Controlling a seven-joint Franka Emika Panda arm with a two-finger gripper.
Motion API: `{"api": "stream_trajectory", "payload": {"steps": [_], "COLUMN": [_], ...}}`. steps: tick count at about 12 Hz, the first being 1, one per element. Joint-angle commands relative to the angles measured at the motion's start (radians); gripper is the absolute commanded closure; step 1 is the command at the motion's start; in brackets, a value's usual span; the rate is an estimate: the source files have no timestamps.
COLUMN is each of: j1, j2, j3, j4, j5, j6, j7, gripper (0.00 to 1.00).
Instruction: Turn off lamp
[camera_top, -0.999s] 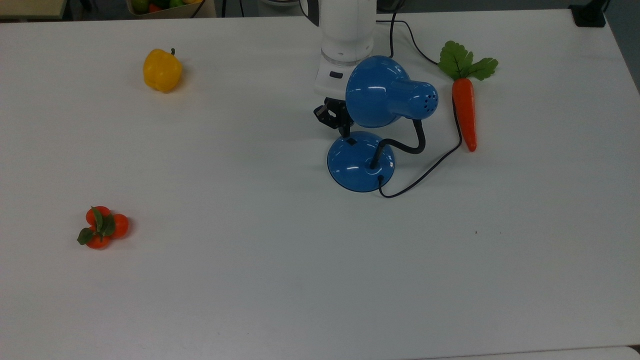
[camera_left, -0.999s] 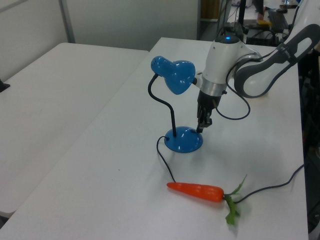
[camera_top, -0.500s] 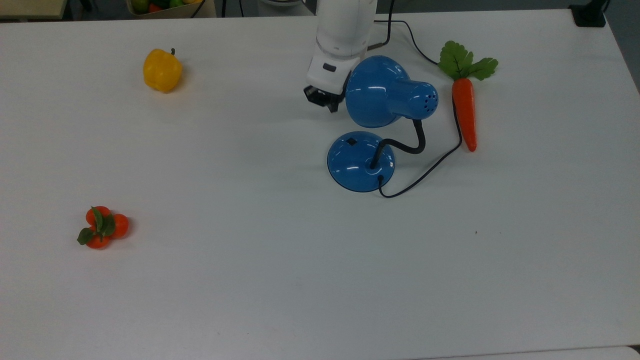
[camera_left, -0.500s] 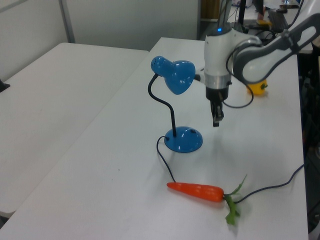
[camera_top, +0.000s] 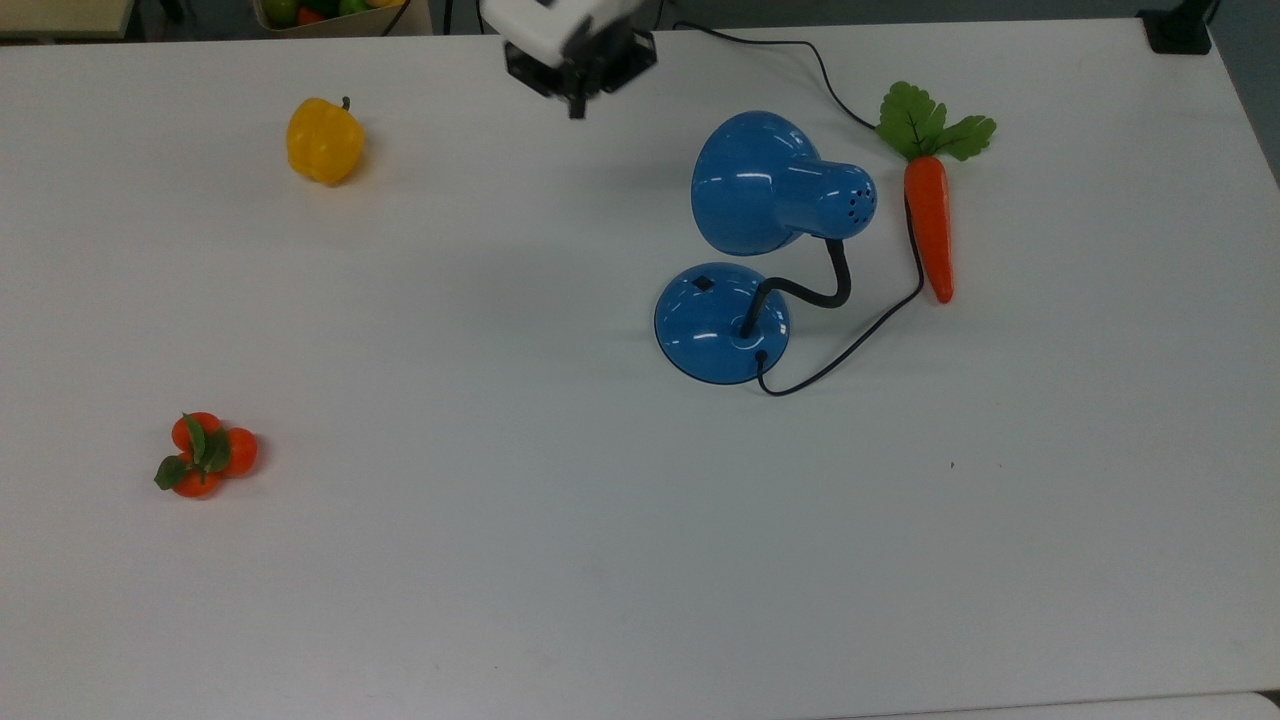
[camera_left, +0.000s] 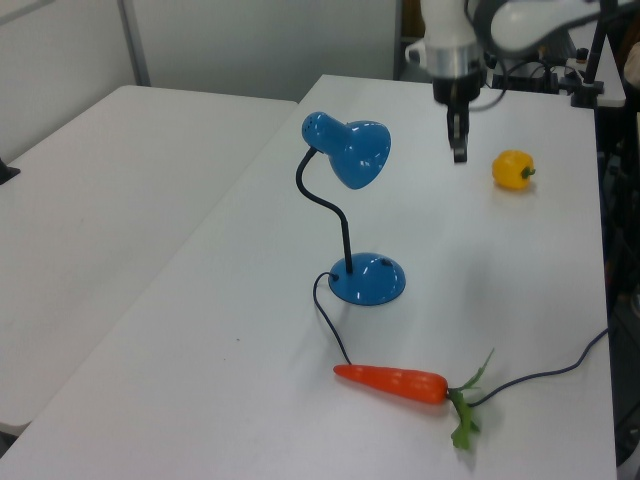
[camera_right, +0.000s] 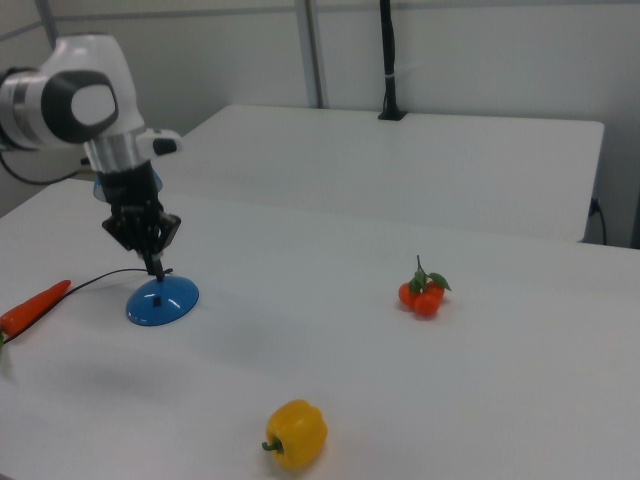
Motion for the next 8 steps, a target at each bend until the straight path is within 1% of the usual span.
{"api": "stream_trajectory", "payload": {"steps": [1, 2, 3, 4, 6, 8], "j1": [-0.087, -0.107, -0.103, -0.098, -0.104, -0.104], "j2": [0.001, 0.000, 0.000, -0.002, -0.011, -0.012], "j3": [-0.002, -0.013, -0.036, -0.048, -0.054, -0.053], "j4": [0.172, 0.201, 0.217, 0.226, 0.232, 0.232], "j5": [-0.006, 0.002, 0.005, 0.005, -0.001, -0.010], "j6": [-0.129, -0.147, -0.169, -0.172, -0.171, -0.171], "j7": [0.037, 0.037, 0.037, 0.036, 0.023, 0.022], "gripper": [0.99, 0.97, 0.88, 0.78, 0.01, 0.00]}}
